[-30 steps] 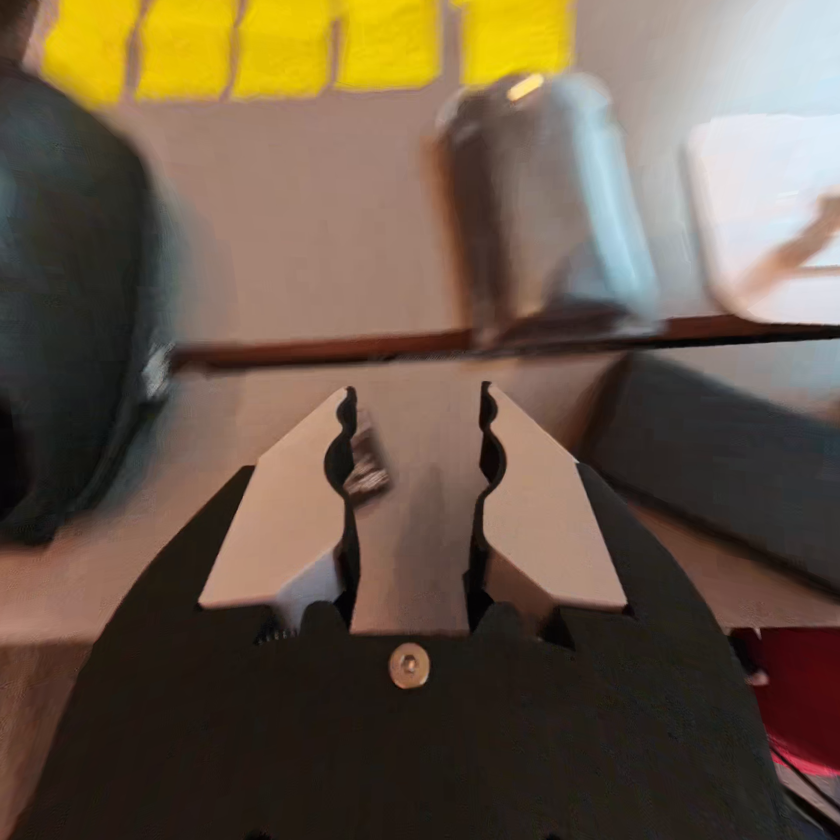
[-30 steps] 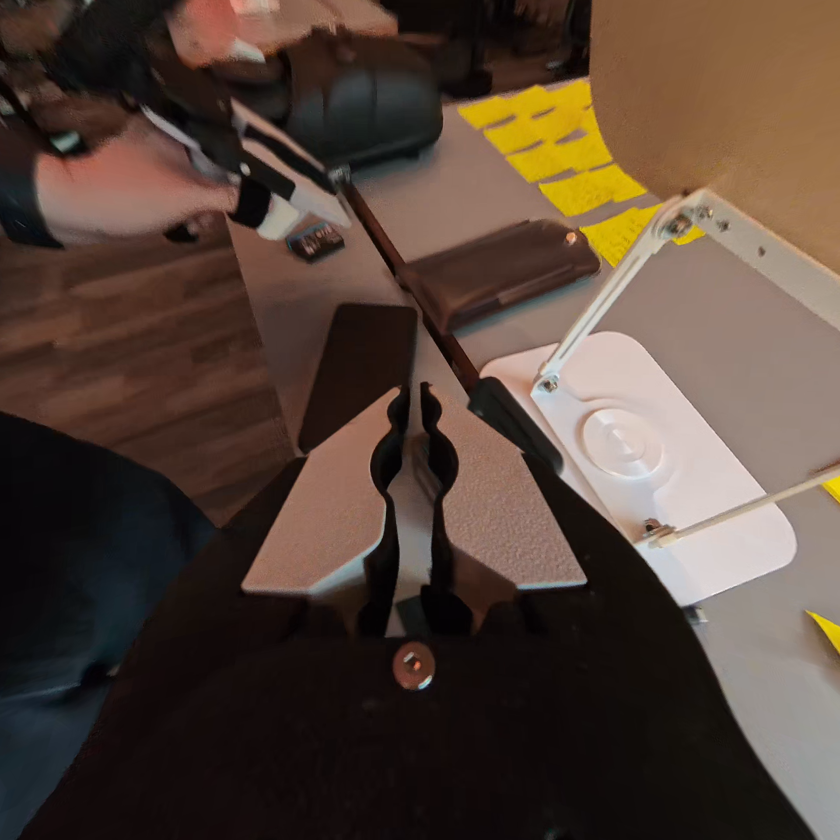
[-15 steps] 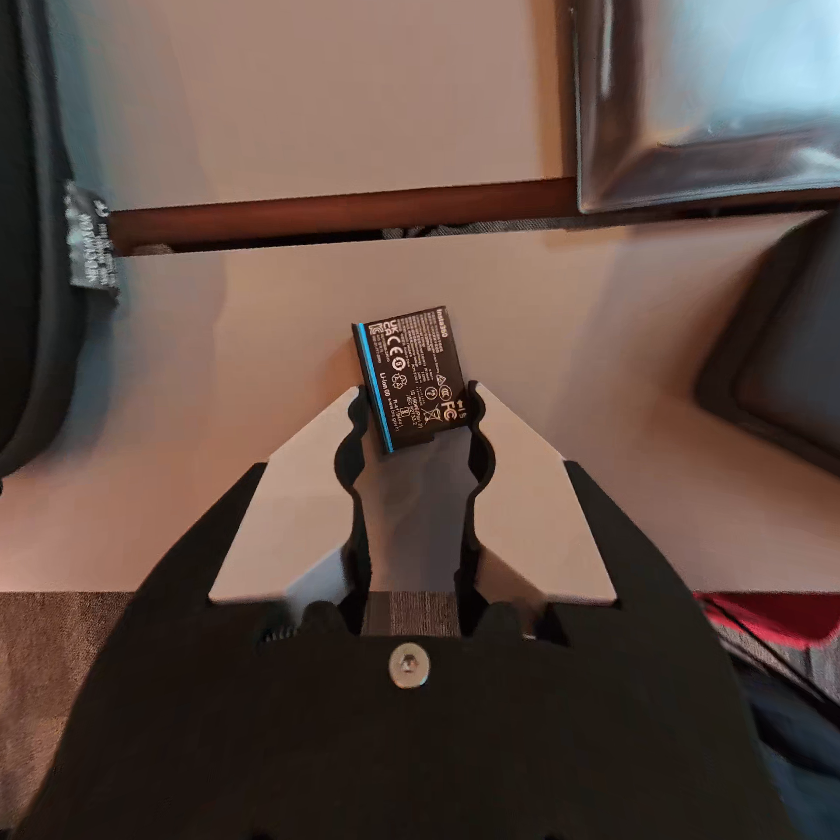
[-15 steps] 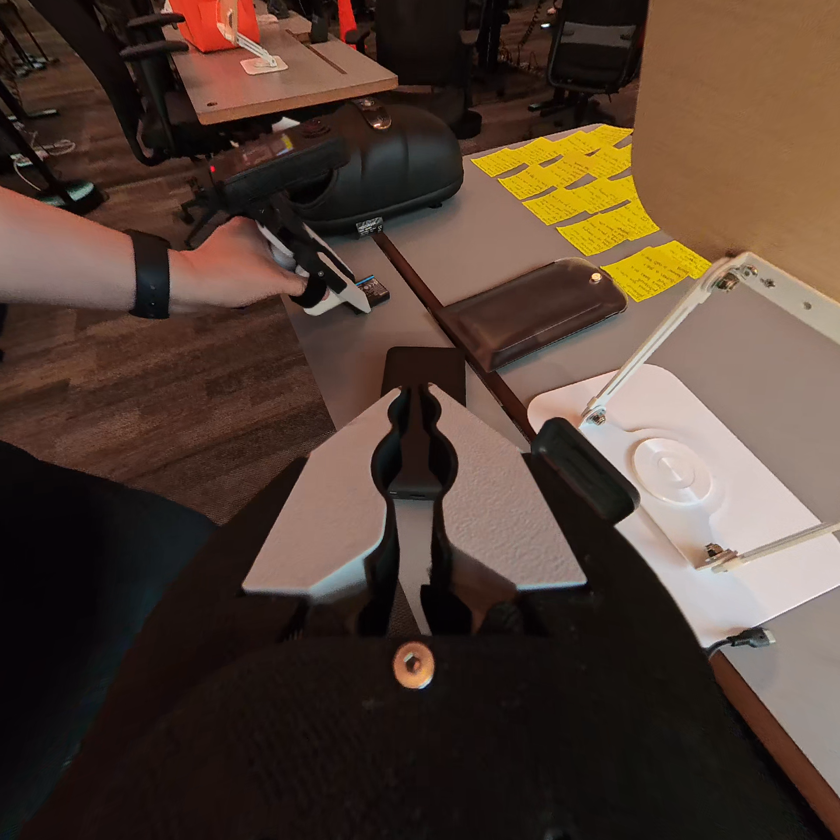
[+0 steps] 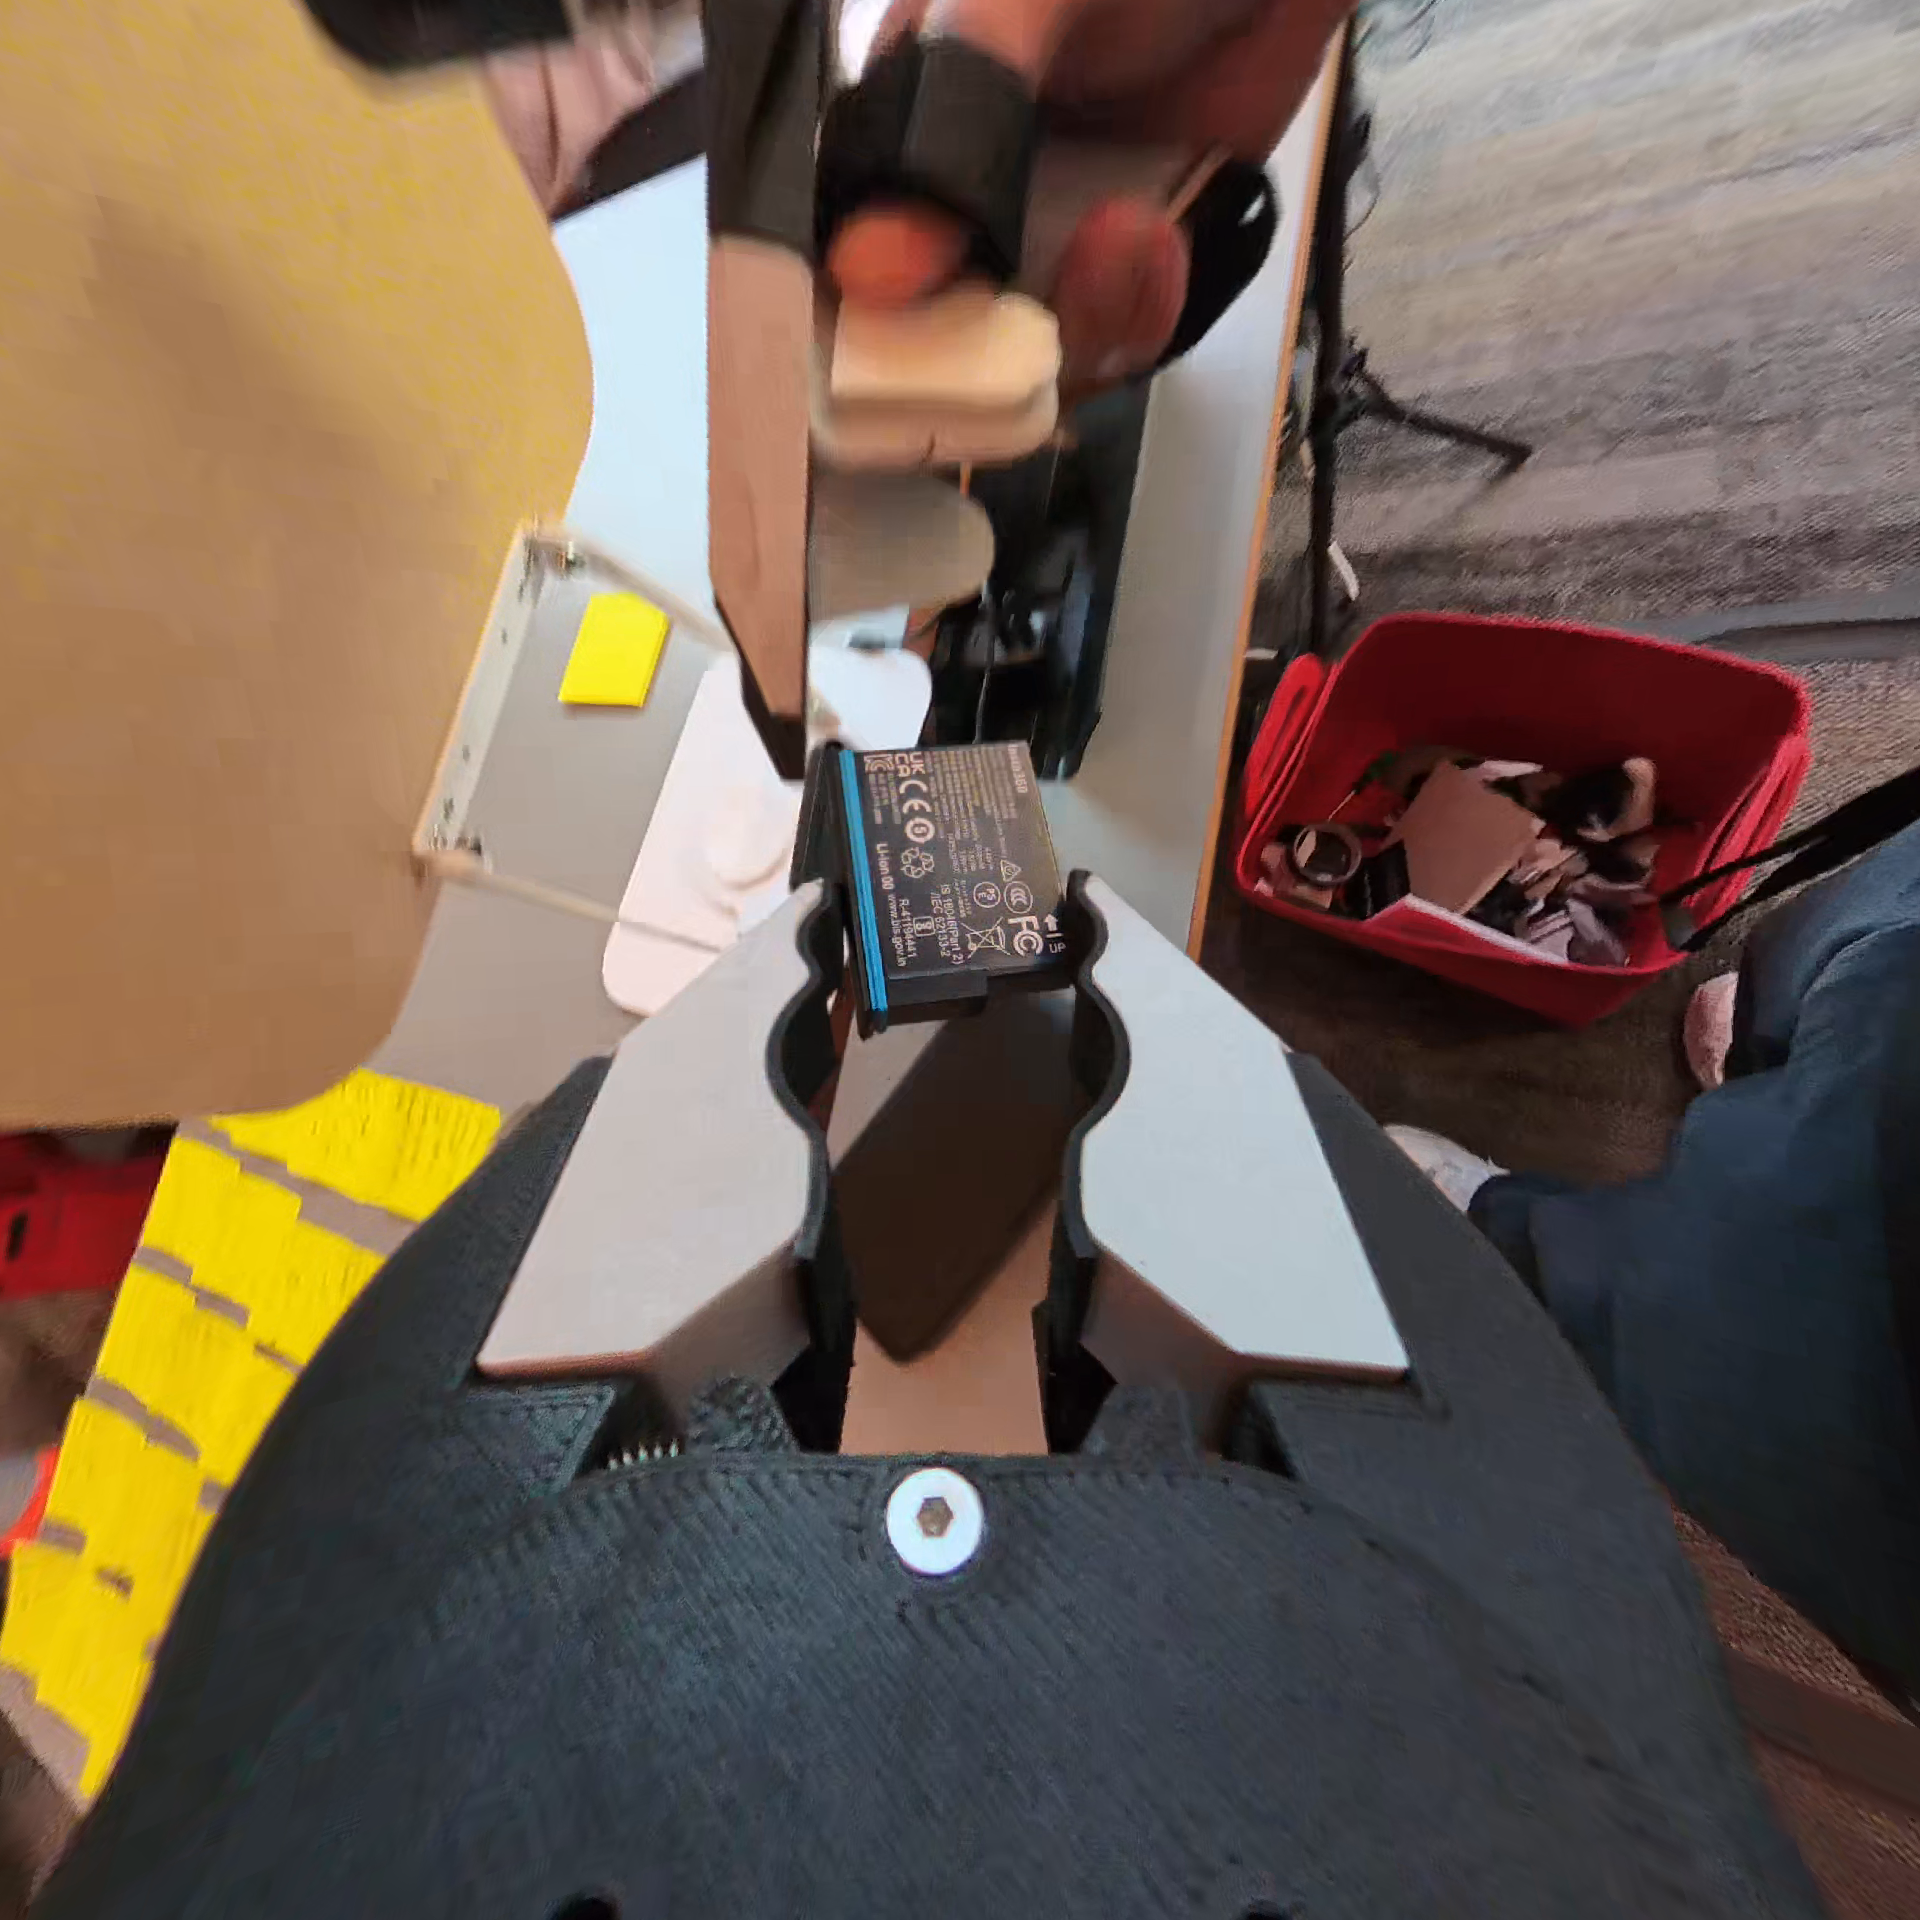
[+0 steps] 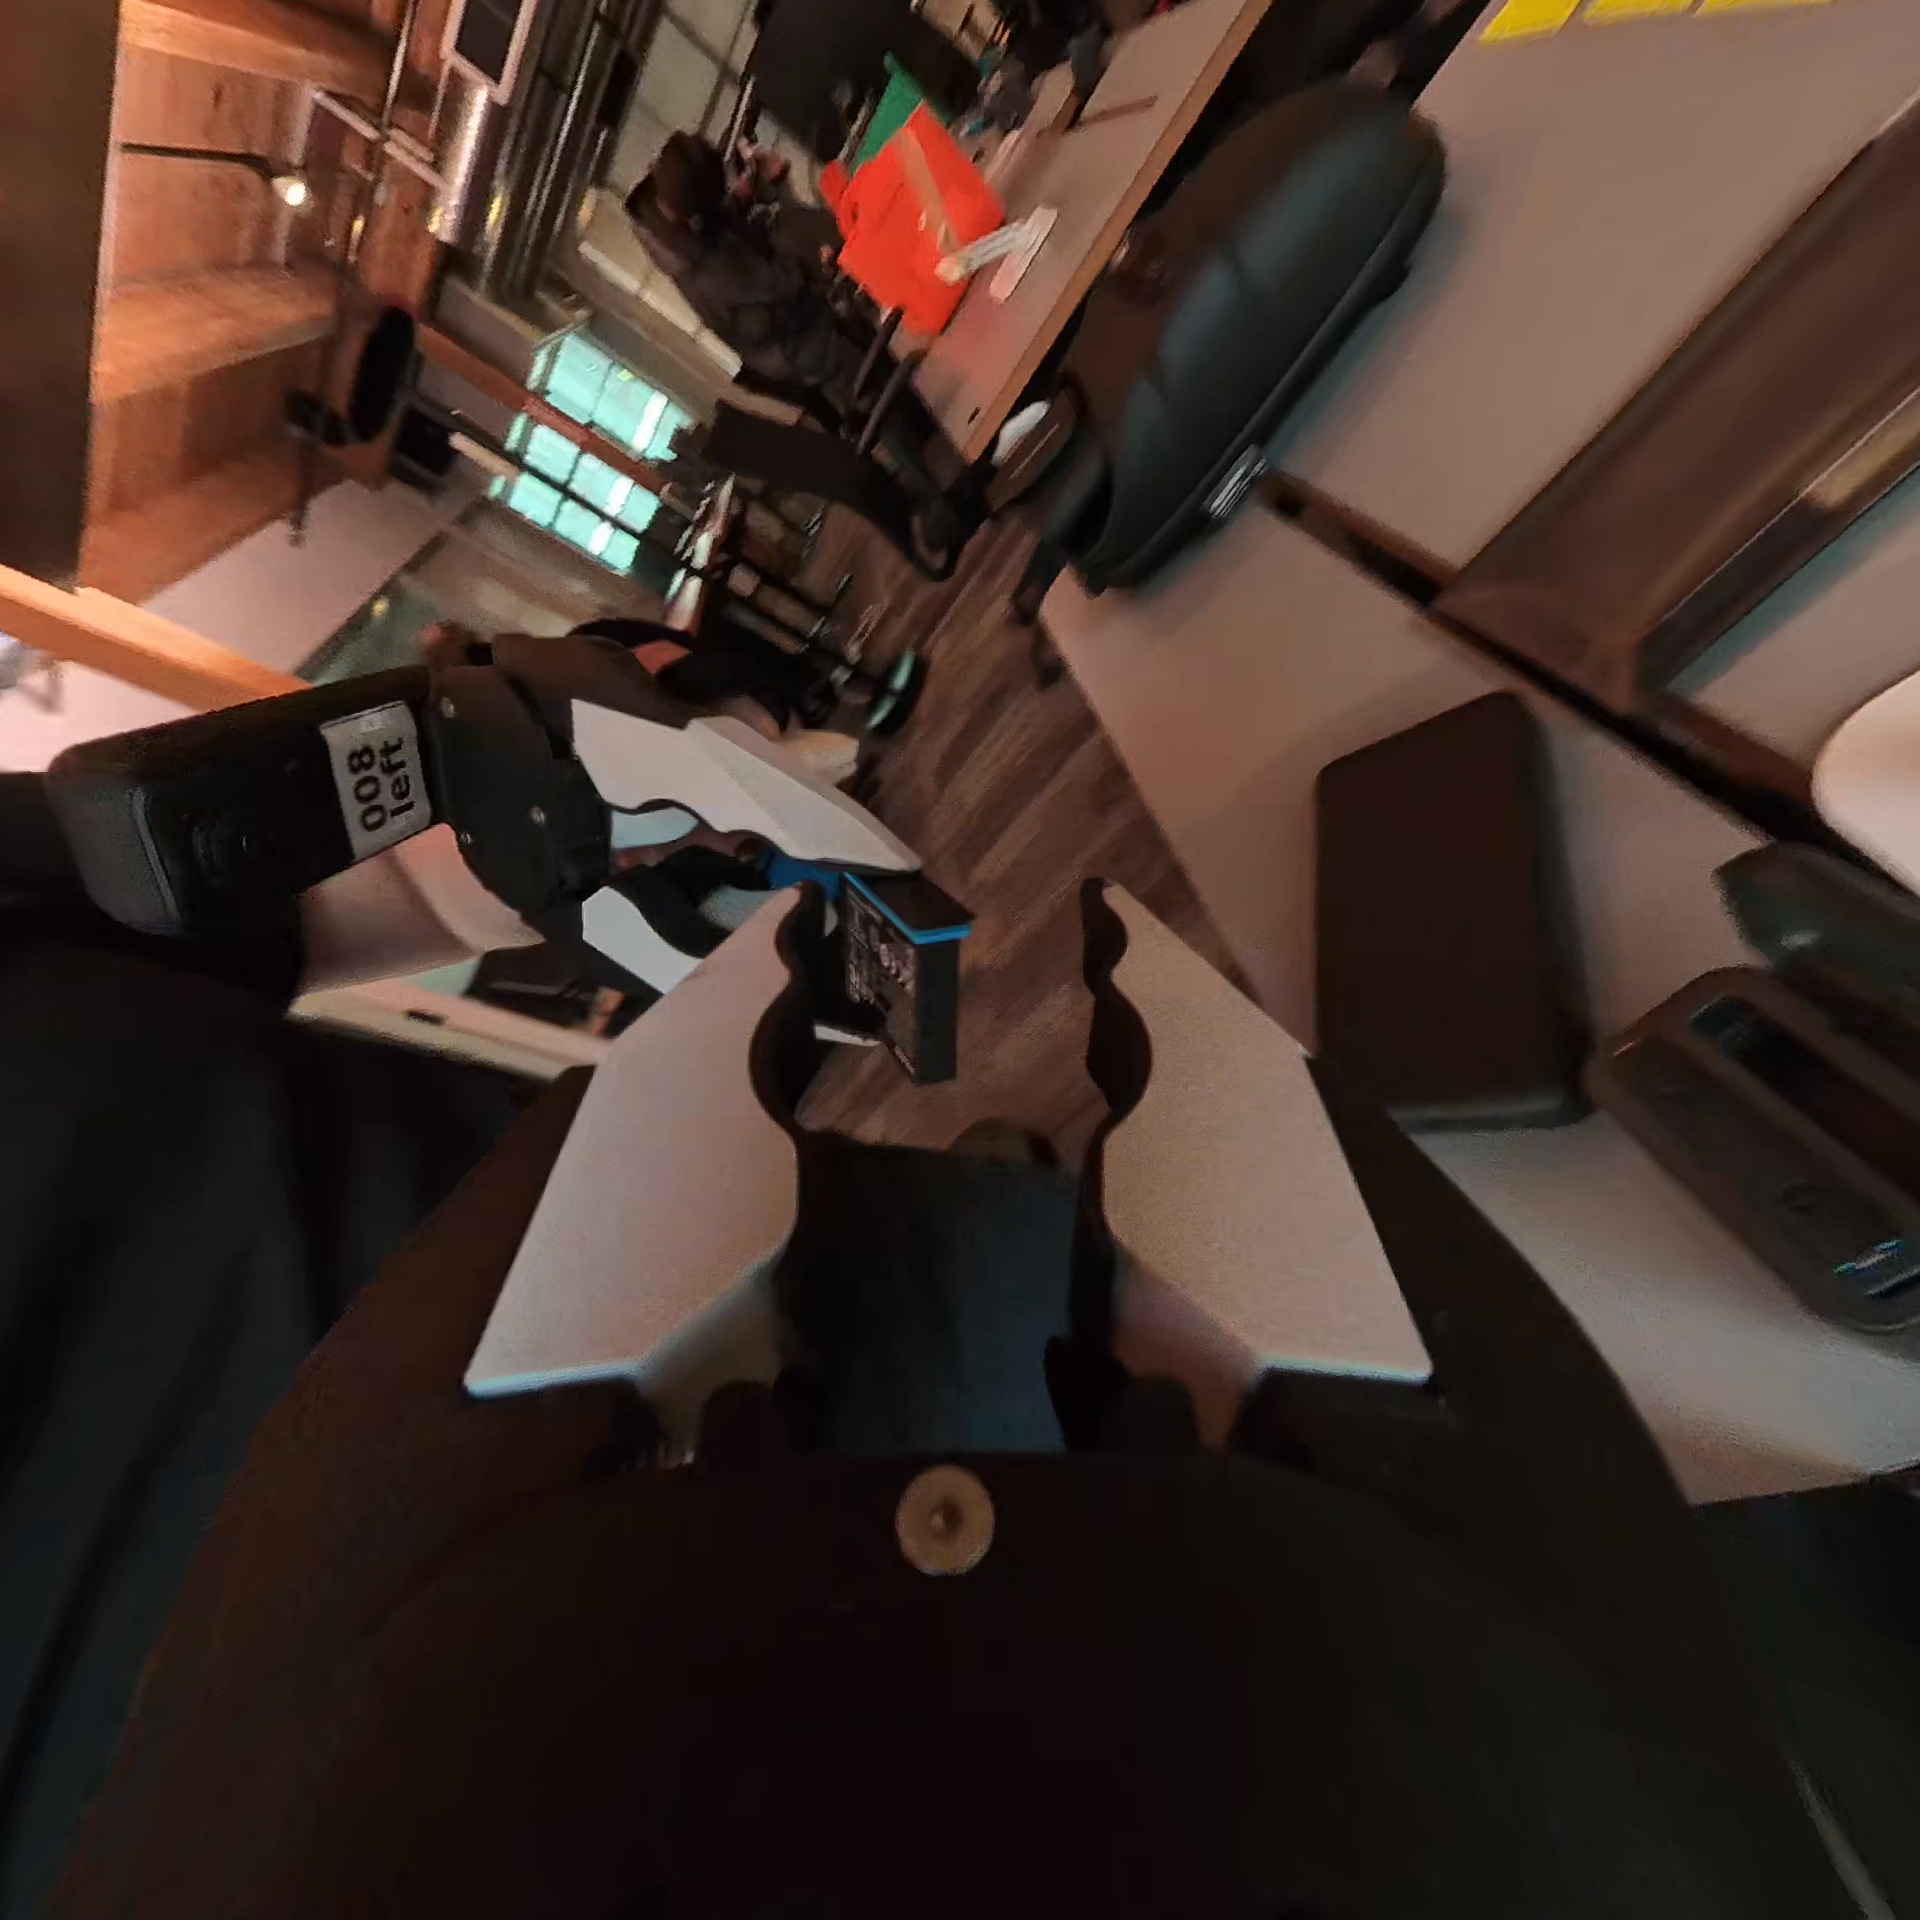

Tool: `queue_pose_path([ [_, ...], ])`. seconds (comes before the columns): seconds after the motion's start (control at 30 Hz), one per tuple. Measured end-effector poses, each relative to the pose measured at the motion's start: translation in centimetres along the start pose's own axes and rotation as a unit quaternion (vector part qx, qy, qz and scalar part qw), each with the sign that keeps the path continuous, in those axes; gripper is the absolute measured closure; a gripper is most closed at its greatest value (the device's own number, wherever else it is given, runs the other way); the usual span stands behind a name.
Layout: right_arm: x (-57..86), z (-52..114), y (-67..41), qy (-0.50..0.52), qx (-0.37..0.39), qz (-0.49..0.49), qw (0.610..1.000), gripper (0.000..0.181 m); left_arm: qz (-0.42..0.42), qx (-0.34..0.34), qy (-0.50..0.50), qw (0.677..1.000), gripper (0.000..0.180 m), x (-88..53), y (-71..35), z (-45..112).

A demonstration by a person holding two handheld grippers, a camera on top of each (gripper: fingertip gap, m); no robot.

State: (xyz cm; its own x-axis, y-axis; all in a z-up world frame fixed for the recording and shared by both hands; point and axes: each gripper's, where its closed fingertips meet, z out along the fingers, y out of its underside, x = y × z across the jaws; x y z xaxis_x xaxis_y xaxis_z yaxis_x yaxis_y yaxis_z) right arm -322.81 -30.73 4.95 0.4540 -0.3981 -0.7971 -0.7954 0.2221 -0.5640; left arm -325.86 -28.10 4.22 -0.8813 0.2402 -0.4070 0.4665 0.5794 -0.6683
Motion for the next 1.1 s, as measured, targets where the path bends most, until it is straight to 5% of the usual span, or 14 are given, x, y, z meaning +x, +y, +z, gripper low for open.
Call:
queue_pose_path([
  [0.1, -1.7, 0.0, 2.5, -0.061, -0.060, 0.029, 0.996, 0.130, 0.012, 0.031, 0.009, 0.999, 0.139, 0.6, -2.6, 0.0],
  [0.13, -2.4, -0.1, 3.1, -0.084, -0.067, 0.026, 0.994, 0.137, 0.010, 0.039, 0.020, 0.999, 0.139, 1.0, -3.2, 0.2],
  [0.17, -3.1, -0.3, 3.5, -0.099, -0.065, 0.006, 0.993, 0.164, 0.005, 0.044, 0.039, 0.998, 0.138, 1.6, -3.6, 0.4],
  [0.2, -2.8, -0.5, 3.9, -0.087, -0.060, -0.026, 0.994, 0.165, -0.007, 0.054, 0.057, 0.997, 0.141, 2.1, -3.9, 0.6],
  [0.23, -2.6, -0.8, 4.5, -0.076, -0.056, -0.053, 0.994, 0.167, -0.035, 0.069, 0.071, 0.995, 0.155, 2.0, -4.2, 0.6],
  [0.37, -1.9, -2.6, 3.5, -0.043, 0.030, -0.101, 0.993, 0.168, -0.265, 0.130, 0.164, 0.941, 0.129, -0.7, -5.2, 0.3],
  [0.5, -1.0, -3.7, 2.5, -0.012, 0.052, -0.114, 0.992, 0.168, -0.336, 0.142, 0.260, 0.894, 0.136, -0.6, -4.0, 2.1],
  [0.6, -0.9, -3.6, 2.1, -0.008, 0.053, -0.128, 0.990, 0.168, -0.333, 0.135, 0.287, 0.888, 0.145, 0.3, -4.0, 3.4],
  [0.67, -0.8, -3.2, 1.9, -0.015, 0.052, -0.131, 0.990, 0.168, -0.322, 0.131, 0.290, 0.892, 0.167, 0.4, -3.9, 4.2],
  [0.83, 2.4, -2.7, 2.0, 0.042, 0.001, -0.207, 0.978, 0.166, -0.234, 0.089, 0.245, 0.937, 0.167, -0.5, -1.6, 6.5],
  [0.97, 7.1, -2.6, 1.5, 0.156, -0.107, -0.334, 0.923, 0.167, -0.106, 0.018, 0.168, 0.980, 0.167, -2.5, 1.6, 9.7],
  [1.1, 11.2, -2.6, 1.5, 0.176, -0.145, -0.321, 0.919, 0.166, -0.122, -0.010, 0.169, 0.978, 0.168, -3.4, 3.9, 12.8],
])
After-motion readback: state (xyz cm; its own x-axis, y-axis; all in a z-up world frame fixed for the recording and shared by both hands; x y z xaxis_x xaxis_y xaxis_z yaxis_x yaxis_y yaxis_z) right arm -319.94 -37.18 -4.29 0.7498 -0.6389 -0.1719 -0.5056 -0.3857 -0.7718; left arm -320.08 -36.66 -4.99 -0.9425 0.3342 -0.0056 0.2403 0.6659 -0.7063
